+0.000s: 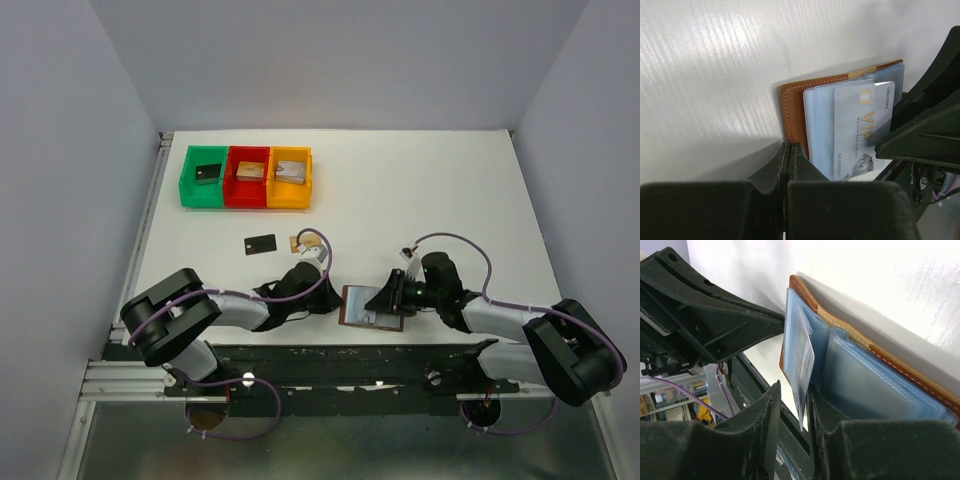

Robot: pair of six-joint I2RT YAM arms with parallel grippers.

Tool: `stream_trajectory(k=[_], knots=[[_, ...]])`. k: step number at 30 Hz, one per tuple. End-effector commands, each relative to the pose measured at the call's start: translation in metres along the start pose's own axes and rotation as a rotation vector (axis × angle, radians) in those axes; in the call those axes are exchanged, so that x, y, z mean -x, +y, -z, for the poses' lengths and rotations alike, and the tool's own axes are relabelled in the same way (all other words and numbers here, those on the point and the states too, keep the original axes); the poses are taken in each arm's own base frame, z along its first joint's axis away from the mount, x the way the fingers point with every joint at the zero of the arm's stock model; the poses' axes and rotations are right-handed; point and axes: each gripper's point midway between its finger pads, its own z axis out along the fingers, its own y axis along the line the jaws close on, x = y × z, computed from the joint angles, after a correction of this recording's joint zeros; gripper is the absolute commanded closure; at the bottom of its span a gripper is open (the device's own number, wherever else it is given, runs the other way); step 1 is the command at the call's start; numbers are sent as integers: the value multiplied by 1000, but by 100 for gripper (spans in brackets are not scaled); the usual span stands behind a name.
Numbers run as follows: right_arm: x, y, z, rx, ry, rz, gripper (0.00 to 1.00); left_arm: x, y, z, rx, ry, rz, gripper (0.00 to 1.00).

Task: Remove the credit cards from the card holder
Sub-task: Remove the credit card from the card holder.

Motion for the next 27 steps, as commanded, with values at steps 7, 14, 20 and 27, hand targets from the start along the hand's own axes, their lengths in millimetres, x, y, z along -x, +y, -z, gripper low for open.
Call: stream_trajectory(k=[7,14,20,27], knots=[[9,-1,4,-20,-30,21,67,-38,54,14,164,119,-2,100],[11,-3,4,-33,-32,21,69,-37,56,14,167,116,1,100],[11,-8,4,-60,-33,11,72,-37,57,15,167,115,-1,100],[12,-16,4,-94,-39,4,82,-36,58,15,166,110,3,100]])
